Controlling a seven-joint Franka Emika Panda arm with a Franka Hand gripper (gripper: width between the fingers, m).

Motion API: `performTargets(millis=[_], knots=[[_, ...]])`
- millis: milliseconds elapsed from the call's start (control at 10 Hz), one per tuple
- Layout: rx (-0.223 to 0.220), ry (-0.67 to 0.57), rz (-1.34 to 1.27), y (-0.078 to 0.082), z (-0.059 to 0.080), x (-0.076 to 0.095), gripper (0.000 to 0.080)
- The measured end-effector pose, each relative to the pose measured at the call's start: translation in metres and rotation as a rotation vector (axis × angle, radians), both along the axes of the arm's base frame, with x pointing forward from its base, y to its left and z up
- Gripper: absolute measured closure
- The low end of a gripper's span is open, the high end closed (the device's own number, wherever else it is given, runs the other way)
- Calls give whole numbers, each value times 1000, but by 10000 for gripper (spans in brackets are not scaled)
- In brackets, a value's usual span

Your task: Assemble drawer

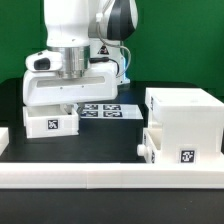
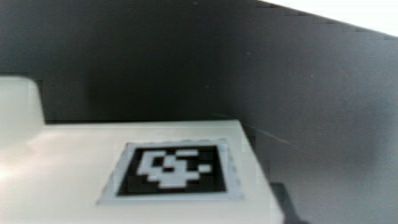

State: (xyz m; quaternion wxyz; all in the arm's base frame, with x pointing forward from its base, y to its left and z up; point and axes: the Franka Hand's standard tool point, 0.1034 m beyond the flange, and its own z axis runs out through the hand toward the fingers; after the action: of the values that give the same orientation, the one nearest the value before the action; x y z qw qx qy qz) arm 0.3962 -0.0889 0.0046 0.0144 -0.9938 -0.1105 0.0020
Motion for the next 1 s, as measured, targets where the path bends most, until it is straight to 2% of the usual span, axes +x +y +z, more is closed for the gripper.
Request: performTargets(millis=[100,200,300,400,700,1000], knots=[[0,-1,3,1,0,1,758],[5,8,5,13,7,7,758],[5,5,38,29,18,20,758],[7,12,60,38,28,28,758],[13,-4,94,50,49,61,758],[12,-6,168,50,46,60,758]])
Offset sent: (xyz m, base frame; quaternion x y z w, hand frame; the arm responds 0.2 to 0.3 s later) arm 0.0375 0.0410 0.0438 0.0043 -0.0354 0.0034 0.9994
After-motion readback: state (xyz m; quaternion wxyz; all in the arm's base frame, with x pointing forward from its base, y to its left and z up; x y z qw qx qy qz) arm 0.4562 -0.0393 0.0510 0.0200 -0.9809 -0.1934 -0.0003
